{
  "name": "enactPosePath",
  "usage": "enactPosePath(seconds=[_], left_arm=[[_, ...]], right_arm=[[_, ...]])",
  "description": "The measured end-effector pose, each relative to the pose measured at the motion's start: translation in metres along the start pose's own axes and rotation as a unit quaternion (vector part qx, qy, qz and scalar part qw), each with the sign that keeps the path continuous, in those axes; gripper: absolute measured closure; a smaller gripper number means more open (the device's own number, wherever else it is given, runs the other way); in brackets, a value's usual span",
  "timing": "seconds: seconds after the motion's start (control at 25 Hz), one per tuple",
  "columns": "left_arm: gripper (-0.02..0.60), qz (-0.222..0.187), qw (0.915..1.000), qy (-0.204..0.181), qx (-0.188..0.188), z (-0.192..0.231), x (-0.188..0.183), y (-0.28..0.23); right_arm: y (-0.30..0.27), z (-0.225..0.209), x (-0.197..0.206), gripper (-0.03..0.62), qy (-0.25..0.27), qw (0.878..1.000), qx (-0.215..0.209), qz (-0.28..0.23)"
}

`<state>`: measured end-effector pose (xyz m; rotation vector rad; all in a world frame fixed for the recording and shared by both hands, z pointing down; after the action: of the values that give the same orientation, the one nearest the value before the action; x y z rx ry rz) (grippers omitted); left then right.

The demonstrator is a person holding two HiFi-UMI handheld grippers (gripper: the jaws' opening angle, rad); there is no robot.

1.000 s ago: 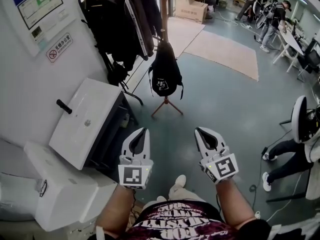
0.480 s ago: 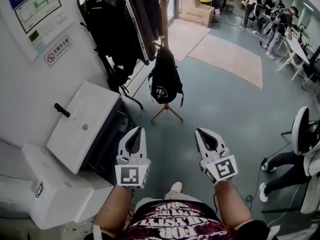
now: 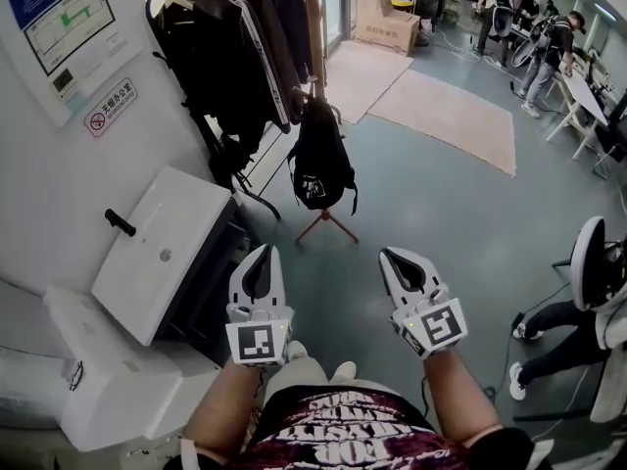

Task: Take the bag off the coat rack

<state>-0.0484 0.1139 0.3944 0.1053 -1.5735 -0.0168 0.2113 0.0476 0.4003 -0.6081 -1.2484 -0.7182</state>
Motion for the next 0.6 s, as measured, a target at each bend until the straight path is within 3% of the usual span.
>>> enactPosePath(seconds=[0.12, 0.36, 0.6], left_arm=[[0.577, -0.007, 0.9998, -0.001, 0.016, 0.003, 0.0, -0.007], [0.577, -0.014, 0.9978, 0.033, 0.056, 0.008, 0.014, -0.022], [0.577, 0.007, 0.9977, 0.026, 0.061, 0.02, 0.019, -0.038]], right_arm=[[-0.004, -0.002, 0.0, 0.591, 0.001, 1.0, 0.0, 0.003], [-0.021, -0.005, 0.005, 0.591, 0.003, 1.0, 0.004, 0.003], [-0.045, -0.003, 0.012, 0.591, -0.001, 1.0, 0.0, 0.011]])
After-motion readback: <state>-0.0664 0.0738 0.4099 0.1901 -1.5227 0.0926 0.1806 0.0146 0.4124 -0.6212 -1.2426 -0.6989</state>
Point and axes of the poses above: the fingertips, and each gripper's own axes: y backward along the fingers, z to its left, x out of its underside, the point moved 9 cm from there along y, backward along the fingers, and after that the axes turned 8 degrees about y, right-handed, at the moved point
